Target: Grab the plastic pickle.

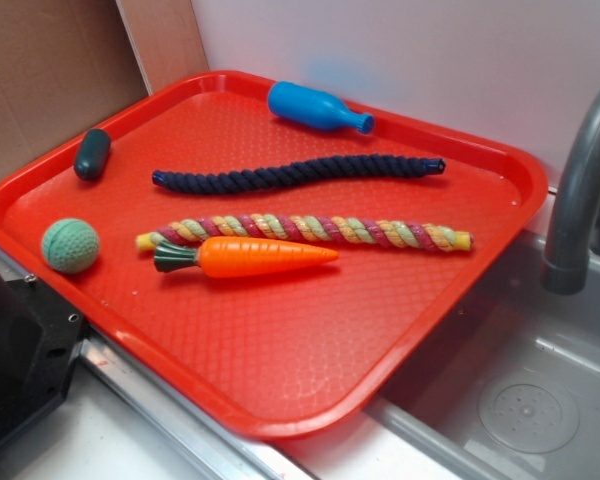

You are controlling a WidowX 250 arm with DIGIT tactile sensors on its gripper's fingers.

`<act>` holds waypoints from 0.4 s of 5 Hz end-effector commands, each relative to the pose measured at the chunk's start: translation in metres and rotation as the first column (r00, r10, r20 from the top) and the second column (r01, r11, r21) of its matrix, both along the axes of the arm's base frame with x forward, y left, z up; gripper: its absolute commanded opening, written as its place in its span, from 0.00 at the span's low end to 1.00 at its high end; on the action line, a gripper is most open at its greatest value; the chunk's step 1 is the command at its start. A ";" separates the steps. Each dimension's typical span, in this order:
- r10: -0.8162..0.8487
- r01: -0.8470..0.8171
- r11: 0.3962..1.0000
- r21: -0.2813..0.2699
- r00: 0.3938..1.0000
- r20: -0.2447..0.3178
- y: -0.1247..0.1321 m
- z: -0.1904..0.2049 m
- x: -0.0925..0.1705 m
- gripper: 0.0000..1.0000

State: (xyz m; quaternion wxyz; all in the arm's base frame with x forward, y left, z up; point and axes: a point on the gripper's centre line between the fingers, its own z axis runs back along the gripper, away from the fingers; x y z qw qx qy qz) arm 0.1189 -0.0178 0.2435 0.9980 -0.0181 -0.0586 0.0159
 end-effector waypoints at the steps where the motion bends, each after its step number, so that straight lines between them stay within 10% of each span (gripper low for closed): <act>1: 0.000 0.000 1.000 0.000 1.000 0.000 0.000 0.000 0.000 1.00; 2: 0.180 -0.183 0.980 0.081 0.982 0.050 0.049 -0.038 0.018 1.00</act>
